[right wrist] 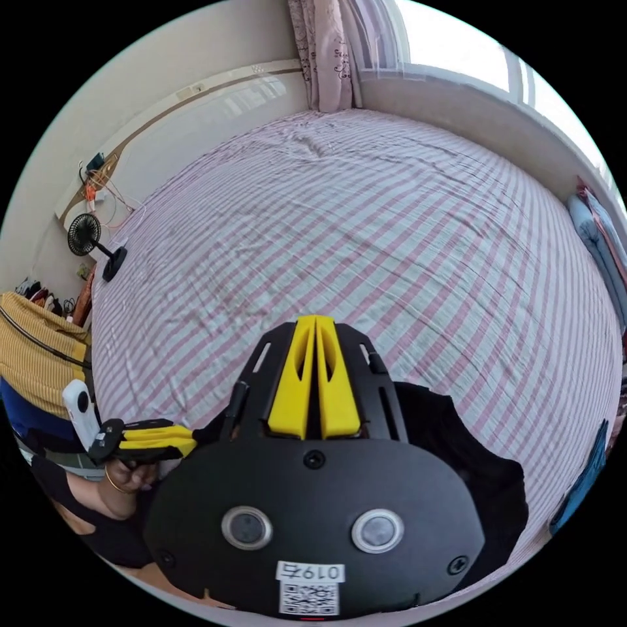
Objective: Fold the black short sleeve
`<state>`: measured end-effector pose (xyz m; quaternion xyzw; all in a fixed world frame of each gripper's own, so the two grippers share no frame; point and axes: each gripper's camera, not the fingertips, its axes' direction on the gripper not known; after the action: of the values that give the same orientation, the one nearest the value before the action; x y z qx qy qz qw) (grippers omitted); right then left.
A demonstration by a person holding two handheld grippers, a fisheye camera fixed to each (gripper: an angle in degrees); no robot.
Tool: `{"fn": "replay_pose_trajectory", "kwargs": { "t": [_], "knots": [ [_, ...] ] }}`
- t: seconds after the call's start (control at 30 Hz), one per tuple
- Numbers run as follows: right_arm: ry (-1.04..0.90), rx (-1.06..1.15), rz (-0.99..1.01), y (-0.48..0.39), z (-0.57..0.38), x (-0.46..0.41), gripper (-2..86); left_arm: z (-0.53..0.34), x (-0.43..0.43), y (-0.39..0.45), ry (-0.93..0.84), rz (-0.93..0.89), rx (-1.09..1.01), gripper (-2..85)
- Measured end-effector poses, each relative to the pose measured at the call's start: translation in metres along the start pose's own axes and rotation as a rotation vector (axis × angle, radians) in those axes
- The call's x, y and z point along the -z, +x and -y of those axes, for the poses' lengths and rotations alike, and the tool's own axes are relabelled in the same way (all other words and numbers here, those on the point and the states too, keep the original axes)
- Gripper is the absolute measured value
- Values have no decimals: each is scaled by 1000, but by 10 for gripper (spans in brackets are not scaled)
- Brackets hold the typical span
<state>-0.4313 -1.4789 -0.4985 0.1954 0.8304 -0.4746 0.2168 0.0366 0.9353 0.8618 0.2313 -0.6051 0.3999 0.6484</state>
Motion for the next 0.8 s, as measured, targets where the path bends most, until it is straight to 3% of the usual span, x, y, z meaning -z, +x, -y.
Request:
{"fn": "replay_pose_trajectory", "kwargs": {
  "t": [0.17, 0.33, 0.63, 0.8],
  "knots": [
    [-24, 0, 115, 9, 8, -1, 21, 3, -1, -8, -8, -37, 16, 14],
    [-185, 82, 27, -6, 25, -13, 54, 4, -1, -17, -14, -76, 49, 14],
    [-288, 113, 34, -12, 43, -25, -7, 3, 0, -19, -18, -77, 54, 14],
    [-221, 88, -19, -4, 42, -16, -8, 1, 0, -17, -17, -62, 56, 15]
  ]
}}
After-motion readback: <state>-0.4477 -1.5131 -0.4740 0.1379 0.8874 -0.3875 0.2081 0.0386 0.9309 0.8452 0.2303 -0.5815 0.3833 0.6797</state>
